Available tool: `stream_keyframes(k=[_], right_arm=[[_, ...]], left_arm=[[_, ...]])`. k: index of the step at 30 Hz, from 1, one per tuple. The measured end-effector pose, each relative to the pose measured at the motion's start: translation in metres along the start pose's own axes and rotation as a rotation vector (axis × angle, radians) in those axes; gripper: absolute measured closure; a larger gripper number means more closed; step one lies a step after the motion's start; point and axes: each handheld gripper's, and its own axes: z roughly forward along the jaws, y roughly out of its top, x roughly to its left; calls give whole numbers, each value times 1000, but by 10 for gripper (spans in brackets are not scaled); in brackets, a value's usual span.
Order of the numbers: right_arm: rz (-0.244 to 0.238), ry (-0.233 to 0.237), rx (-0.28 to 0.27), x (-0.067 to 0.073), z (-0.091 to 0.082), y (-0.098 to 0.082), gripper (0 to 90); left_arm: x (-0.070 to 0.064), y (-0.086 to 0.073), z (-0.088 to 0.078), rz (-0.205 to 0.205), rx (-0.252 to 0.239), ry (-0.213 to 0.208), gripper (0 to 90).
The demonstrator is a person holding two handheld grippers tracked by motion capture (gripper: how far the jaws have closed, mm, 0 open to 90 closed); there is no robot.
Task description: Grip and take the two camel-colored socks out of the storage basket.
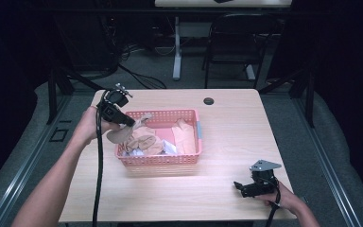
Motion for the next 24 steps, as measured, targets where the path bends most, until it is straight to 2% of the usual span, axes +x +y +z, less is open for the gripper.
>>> stream_keyframes(k=[3, 10, 24], right_arm=[[0, 0, 0, 0, 0, 0, 0], [0, 0, 0, 0, 0, 0, 0], [0, -1, 0, 0, 0, 0, 0]], left_arm=[[1, -3, -10, 10, 0, 4, 859], [8, -11, -27, 12, 42, 30, 858], [27, -33, -50, -33, 61, 69, 858]])
